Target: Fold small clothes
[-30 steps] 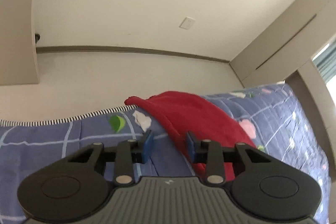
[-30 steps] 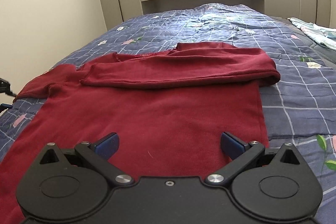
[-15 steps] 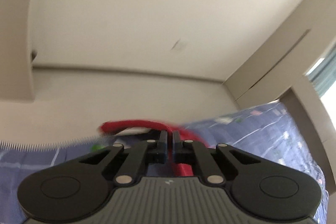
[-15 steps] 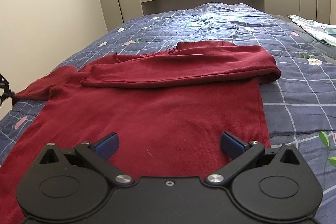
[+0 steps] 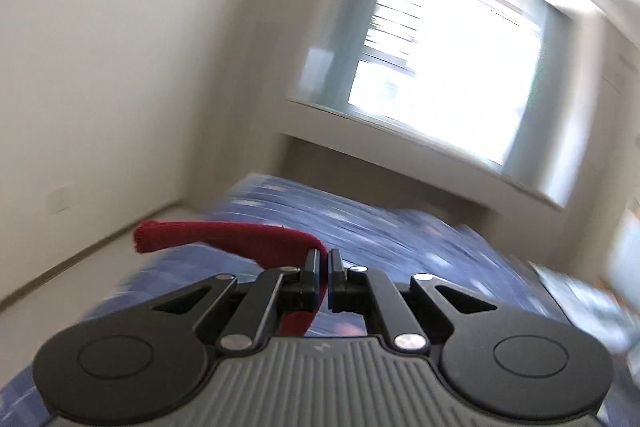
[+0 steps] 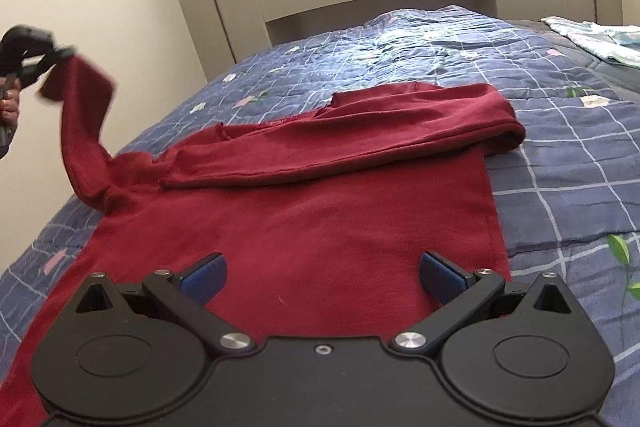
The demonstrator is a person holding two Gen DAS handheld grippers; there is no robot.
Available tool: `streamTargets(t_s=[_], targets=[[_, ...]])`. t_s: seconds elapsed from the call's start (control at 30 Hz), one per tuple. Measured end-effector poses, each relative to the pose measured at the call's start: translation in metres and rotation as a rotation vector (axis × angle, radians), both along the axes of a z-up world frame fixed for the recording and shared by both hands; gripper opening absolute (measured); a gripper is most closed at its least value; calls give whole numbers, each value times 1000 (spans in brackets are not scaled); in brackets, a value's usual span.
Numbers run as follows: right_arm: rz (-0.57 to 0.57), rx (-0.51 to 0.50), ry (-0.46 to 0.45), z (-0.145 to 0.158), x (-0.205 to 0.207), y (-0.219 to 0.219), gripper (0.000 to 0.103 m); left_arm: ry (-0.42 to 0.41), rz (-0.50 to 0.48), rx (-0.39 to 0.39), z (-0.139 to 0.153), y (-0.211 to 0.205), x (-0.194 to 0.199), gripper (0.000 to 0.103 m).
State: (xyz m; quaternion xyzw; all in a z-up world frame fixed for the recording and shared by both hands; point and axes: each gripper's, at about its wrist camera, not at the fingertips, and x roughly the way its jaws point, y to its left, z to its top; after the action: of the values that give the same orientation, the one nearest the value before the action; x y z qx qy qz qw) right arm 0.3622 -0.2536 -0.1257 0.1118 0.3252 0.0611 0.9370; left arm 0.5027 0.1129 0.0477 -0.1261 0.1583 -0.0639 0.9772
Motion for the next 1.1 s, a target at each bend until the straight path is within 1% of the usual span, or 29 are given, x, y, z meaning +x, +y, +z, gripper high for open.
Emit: streamTargets(t_s=[0.1, 0.13, 0.17, 0.23, 0.27, 0.3, 0.33, 0.4, 0.47, 0.5, 0.53, 0.57, 0.6, 0.63, 0.67, 0.73, 0.83, 0.9, 0.97, 1.07, 1.1], targets=[[-44, 19, -12, 5, -5, -10, 103, 32, -228, 113, -9, -60, -2, 3], [-59, 25, -13, 7, -7, -15, 103, 56, -301, 165, -17, -82, -5, 3], [-75, 29, -14, 8, -9, -20, 103, 81, -372, 234, -29, -104, -8, 3], [-111, 38, -12, 11, -12, -32, 103, 136, -480, 357, -57, -144, -18, 3], [-131, 41, -10, 12, -15, -38, 103, 167, -525, 398, -71, -158, -23, 3], [-148, 42, -9, 12, -17, -44, 103, 196, -551, 421, -82, -170, -27, 3], [-167, 41, -8, 13, -20, -51, 103, 234, -572, 440, -97, -179, -29, 3], [-188, 36, -10, 16, -24, -61, 103, 278, -581, 450, -118, -192, -37, 5], [-194, 28, -12, 18, -28, -70, 103, 310, -571, 434, -131, -191, -42, 10], [-191, 28, -13, 20, -28, -73, 103, 322, -567, 418, -132, -187, -41, 13], [-183, 34, -14, 21, -27, -76, 103, 333, -567, 395, -132, -181, -46, 30], [-169, 47, -18, 22, -25, -79, 103, 334, -560, 368, -133, -176, -49, 55], [-156, 56, -21, 24, -21, -79, 103, 325, -543, 347, -132, -169, -50, 66], [-142, 67, -25, 25, -15, -80, 103, 314, -519, 331, -126, -160, -57, 80], [-126, 78, -27, 27, -8, -80, 103, 306, -501, 318, -119, -151, -64, 86], [-89, 106, -36, 31, 7, -76, 103, 310, -463, 306, -111, -137, -68, 91], [-6, 167, -39, 34, 40, -71, 102, 328, -324, 307, -105, -113, -73, 102], [24, 175, -30, 34, 66, -64, 102, 349, -226, 307, -105, -93, -73, 103], [50, 138, -20, 33, 95, -53, 96, 385, -113, 304, -106, -70, -69, 103], [67, 44, 14, 27, 136, -34, 78, 450, 28, 269, -110, -36, -61, 103], [66, 36, 26, 23, 148, -32, 69, 469, 65, 249, -111, -24, -59, 103]])
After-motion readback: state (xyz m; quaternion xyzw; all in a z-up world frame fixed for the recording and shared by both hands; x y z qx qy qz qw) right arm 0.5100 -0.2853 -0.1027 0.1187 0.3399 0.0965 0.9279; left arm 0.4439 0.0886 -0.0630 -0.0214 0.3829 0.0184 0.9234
